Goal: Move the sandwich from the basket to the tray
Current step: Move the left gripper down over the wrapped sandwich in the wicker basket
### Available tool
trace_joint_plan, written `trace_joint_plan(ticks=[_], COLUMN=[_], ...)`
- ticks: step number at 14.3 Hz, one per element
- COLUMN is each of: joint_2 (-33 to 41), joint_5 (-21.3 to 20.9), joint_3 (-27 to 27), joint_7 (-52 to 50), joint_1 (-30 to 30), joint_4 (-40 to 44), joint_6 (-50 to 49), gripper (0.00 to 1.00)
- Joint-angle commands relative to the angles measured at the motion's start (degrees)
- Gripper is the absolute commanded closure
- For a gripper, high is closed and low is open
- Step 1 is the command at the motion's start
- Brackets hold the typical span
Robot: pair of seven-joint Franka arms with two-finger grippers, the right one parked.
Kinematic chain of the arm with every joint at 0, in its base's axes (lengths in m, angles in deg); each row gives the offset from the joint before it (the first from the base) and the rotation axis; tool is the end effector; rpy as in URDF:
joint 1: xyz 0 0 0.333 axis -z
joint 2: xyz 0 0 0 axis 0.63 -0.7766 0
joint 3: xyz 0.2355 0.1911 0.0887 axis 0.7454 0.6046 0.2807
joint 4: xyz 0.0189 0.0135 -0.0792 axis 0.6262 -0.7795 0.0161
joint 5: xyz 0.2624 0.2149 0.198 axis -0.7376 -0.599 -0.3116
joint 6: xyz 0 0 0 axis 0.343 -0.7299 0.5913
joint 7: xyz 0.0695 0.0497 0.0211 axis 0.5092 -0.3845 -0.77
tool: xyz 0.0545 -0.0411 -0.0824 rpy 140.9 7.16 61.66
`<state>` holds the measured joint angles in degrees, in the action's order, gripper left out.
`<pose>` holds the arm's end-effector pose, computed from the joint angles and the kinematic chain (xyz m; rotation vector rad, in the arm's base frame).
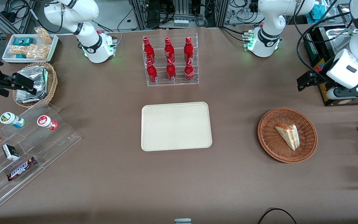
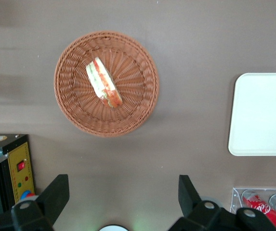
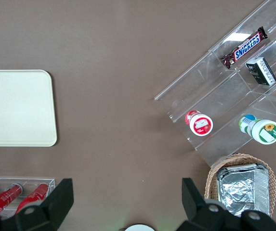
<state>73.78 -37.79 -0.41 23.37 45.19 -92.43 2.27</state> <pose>0.5432 -0.0711 0.6158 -3.1247 -0.0672 0.0974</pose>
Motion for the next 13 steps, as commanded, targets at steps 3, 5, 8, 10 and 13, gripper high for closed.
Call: trace_joint_plan(ticks=[3, 5, 8, 10, 13], joint_2=[-1.5, -3.1, -3.5, -3.5, -4.9], joint_5=[-1.1, -4.0, -4.2, -4.6, -4.6], joint_3=[0.1, 0.1, 0.3, 0.8, 1.3], joint_7=[0.6, 0.5, 0.6, 0.7, 0.4], joint_1=[-0.2, -0.3, -2.9, -3.1, -6.7], joint_4=[-1.4, -4.3, -13.7, -20.5, -30.6], joint_6=[0.4, 2.9, 12.1, 21.8, 38.7], gripper=[0.00, 0.00, 0.00, 0.00, 0.00])
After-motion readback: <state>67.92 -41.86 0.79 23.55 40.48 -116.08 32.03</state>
